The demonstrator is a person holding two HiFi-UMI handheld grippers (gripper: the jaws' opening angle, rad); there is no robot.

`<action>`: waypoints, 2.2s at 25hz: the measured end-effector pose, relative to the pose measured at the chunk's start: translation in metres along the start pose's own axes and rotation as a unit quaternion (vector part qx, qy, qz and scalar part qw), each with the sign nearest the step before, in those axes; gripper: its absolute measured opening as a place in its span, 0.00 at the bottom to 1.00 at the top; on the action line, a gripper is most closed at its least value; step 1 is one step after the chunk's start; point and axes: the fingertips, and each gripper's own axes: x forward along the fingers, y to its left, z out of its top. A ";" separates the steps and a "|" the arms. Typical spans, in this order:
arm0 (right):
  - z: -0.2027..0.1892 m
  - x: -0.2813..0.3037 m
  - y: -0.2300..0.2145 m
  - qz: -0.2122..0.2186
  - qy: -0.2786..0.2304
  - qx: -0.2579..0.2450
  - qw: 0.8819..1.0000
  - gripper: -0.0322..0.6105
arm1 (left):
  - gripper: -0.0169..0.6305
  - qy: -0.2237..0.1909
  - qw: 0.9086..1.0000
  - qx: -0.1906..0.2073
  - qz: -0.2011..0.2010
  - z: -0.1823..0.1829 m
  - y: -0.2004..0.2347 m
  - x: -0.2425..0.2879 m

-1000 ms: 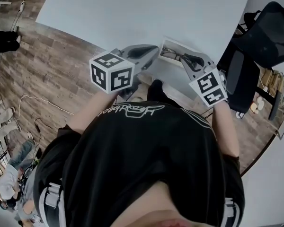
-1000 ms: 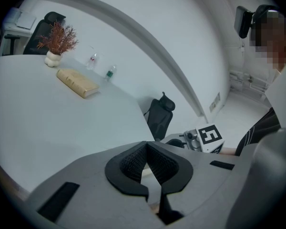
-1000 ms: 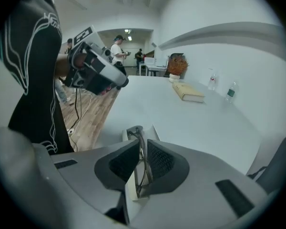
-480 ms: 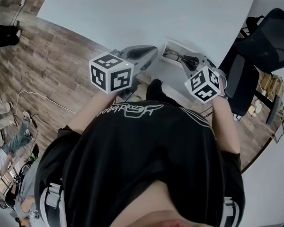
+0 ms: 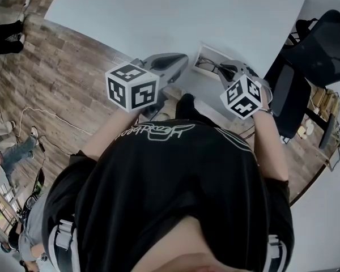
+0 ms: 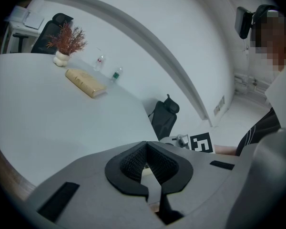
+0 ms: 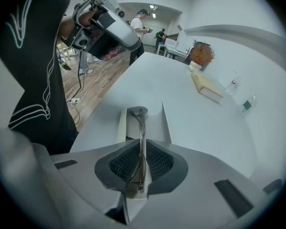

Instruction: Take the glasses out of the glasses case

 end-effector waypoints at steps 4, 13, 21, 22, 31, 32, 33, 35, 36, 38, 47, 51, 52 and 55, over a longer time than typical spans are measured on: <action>-0.001 0.000 -0.001 0.002 0.006 -0.005 1.000 0.07 | 0.04 0.000 1.000 0.000 0.000 0.000 0.000 0.000; 0.000 -0.001 -0.001 0.011 0.013 -0.009 1.000 0.07 | 0.04 -0.002 1.000 -0.001 0.003 0.000 0.001 -0.002; 0.000 -0.002 0.002 0.010 0.019 -0.011 1.000 0.07 | 0.04 -0.002 1.000 -0.006 0.004 -0.004 0.000 -0.004; 0.000 -0.001 0.002 0.009 0.019 -0.011 1.000 0.07 | 0.04 -0.002 1.000 -0.006 0.004 -0.004 0.000 -0.004; -0.001 0.000 0.003 -0.001 0.022 -0.015 1.000 0.07 | 0.04 0.003 1.000 -0.007 0.004 -0.008 0.002 -0.004; -0.001 0.000 0.003 -0.002 0.022 -0.015 1.000 0.07 | 0.04 0.004 1.000 -0.007 0.004 -0.008 0.002 -0.004; -0.001 0.000 0.003 -0.003 0.023 -0.014 1.000 0.07 | 0.04 0.004 1.000 -0.007 0.004 -0.008 0.002 -0.004; -0.001 -0.001 0.002 -0.004 0.023 -0.014 1.000 0.07 | 0.04 0.004 1.000 -0.007 0.003 -0.006 0.002 -0.005; 0.000 -0.001 0.002 -0.004 0.023 -0.014 1.000 0.07 | 0.04 0.004 1.000 -0.007 0.003 -0.006 0.002 -0.005; 0.000 -0.001 0.001 -0.004 0.024 -0.015 1.000 0.07 | 0.04 0.005 1.000 -0.006 0.002 -0.006 0.002 -0.005; 0.003 -0.004 -0.004 -0.017 0.030 -0.021 0.999 0.07 | 0.04 0.006 1.000 -0.001 0.000 -0.004 0.001 -0.010; 0.000 -0.007 -0.007 -0.023 0.033 -0.019 0.999 0.07 | 0.04 0.007 1.000 0.004 0.000 -0.003 0.000 -0.011; 0.000 -0.008 -0.008 -0.024 0.033 -0.019 0.999 0.07 | 0.04 0.007 1.000 0.005 0.000 -0.002 -0.001 -0.012; 0.002 -0.013 -0.011 -0.033 0.030 -0.017 0.999 0.07 | 0.04 0.006 1.000 0.009 0.000 0.001 -0.003 -0.014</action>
